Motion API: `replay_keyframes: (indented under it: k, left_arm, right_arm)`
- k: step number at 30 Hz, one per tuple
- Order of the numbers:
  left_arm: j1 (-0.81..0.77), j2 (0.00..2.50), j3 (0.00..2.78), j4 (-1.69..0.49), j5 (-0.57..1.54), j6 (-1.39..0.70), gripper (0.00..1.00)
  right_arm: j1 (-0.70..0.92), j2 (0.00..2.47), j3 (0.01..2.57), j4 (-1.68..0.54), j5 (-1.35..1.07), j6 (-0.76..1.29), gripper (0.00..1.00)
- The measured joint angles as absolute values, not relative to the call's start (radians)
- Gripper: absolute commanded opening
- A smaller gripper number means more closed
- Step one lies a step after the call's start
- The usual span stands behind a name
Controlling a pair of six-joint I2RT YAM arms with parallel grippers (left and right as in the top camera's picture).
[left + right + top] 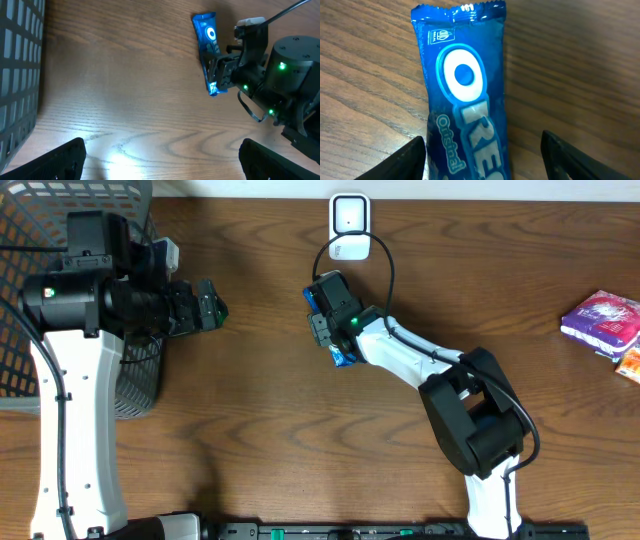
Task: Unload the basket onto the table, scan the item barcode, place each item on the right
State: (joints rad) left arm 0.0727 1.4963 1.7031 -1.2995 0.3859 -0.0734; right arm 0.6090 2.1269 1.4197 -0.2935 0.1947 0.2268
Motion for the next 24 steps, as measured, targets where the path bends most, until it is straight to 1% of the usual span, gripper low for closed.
replay_keyframes:
  k: [1, 3, 15, 17, 19, 21, 24]
  left_arm:
    - [0.073, 1.496, 1.703, -1.3, 0.386, -0.073, 0.98]
    - [0.073, 1.496, 1.703, -1.3, 0.386, -0.073, 0.98]
    - [0.073, 1.496, 1.703, -1.3, 0.386, -0.073, 0.98]
    - [0.073, 1.496, 1.703, -1.3, 0.386, -0.073, 0.98]
    - [0.073, 1.496, 1.703, -1.3, 0.386, -0.073, 0.98]
    - [0.073, 1.496, 1.703, -1.299, 0.386, -0.073, 0.98]
    - [0.073, 1.496, 1.703, -1.3, 0.386, -0.073, 0.98]
  right_arm:
    - [0.607, 2.131, 1.42, -0.29, 0.182, 0.229, 0.57]
    - [0.606, 2.135, 1.42, -0.287, 0.167, 0.229, 0.54]
    - [0.606, 2.154, 1.42, -0.279, 0.147, 0.231, 0.54]
    - [0.606, 2.165, 1.423, -0.274, 0.137, 0.234, 0.51]
    - [0.606, 2.166, 1.424, -0.275, 0.125, 0.232, 0.41]
    - [0.606, 2.166, 1.424, -0.274, 0.114, 0.233, 0.27]
    - [0.603, 2.166, 1.426, -0.274, 0.101, 0.247, 0.12]
